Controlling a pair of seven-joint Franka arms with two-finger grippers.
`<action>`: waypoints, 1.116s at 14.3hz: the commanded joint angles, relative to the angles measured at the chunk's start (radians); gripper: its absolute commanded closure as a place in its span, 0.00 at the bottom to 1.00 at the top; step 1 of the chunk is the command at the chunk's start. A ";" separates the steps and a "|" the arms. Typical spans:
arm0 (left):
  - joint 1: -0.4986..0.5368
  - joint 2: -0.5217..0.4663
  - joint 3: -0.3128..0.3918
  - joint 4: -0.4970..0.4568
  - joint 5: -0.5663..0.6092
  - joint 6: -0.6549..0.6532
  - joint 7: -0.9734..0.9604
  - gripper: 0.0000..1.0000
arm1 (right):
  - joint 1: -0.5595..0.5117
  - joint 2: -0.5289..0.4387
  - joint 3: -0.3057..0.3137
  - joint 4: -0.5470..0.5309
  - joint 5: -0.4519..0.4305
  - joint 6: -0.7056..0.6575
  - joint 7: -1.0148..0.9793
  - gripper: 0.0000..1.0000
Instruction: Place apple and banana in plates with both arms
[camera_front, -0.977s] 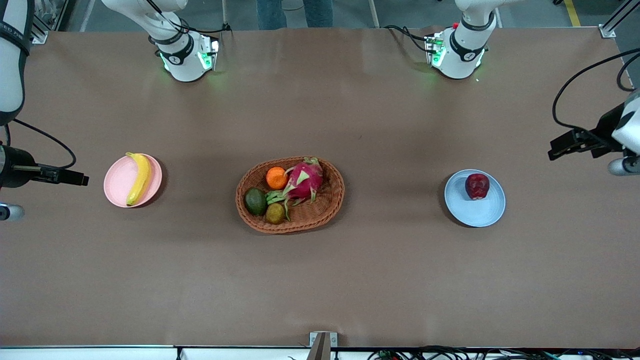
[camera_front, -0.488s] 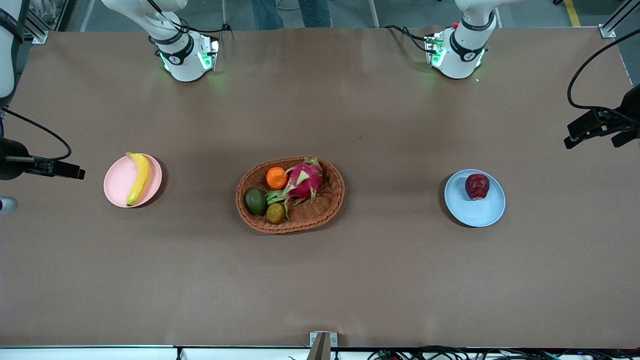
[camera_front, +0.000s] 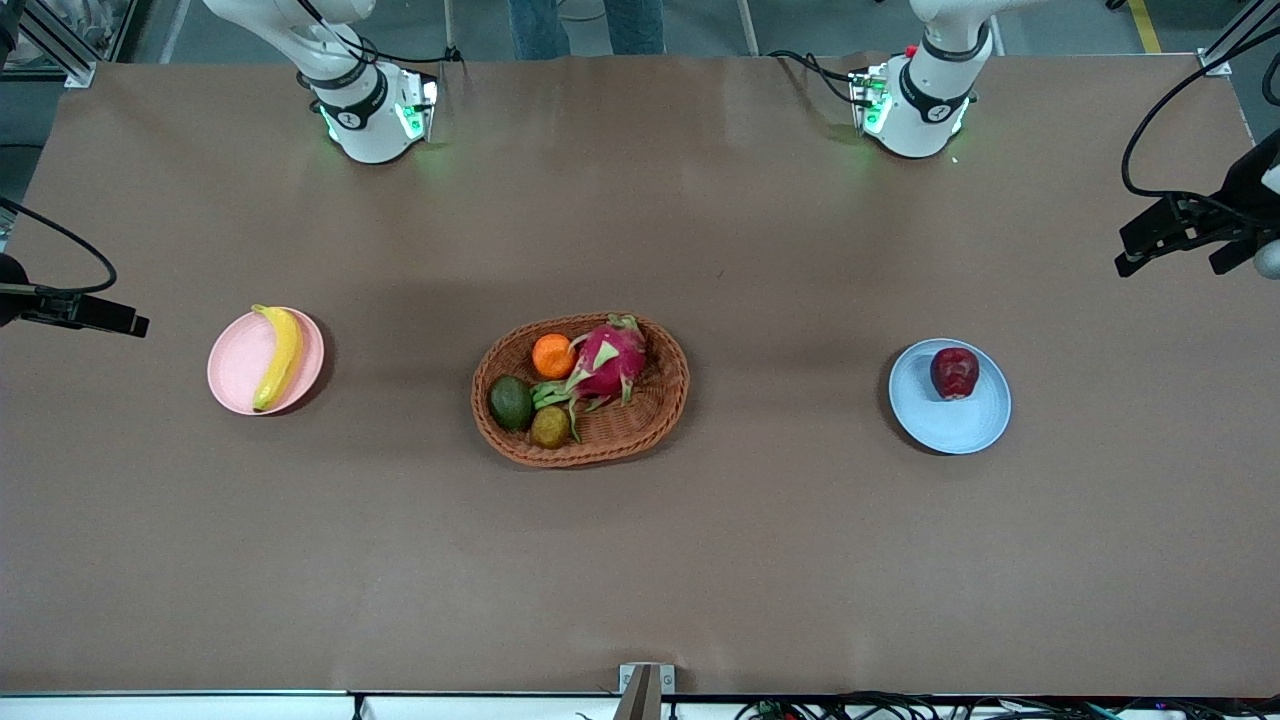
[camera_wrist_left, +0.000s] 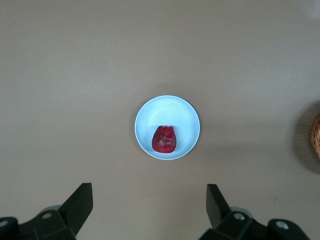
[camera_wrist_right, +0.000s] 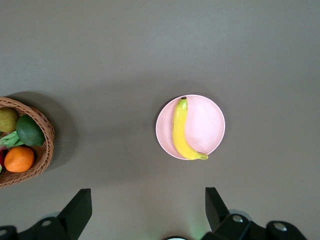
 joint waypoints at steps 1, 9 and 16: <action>0.018 -0.018 0.007 -0.024 -0.023 0.017 0.059 0.00 | -0.038 -0.037 0.048 -0.050 -0.004 0.011 0.009 0.00; 0.013 -0.005 0.007 -0.007 -0.024 0.014 0.051 0.00 | -0.016 -0.314 0.049 -0.350 -0.004 0.109 0.009 0.00; -0.134 -0.003 0.147 -0.003 -0.023 0.010 0.045 0.00 | -0.017 -0.412 0.046 -0.398 -0.006 0.099 0.005 0.00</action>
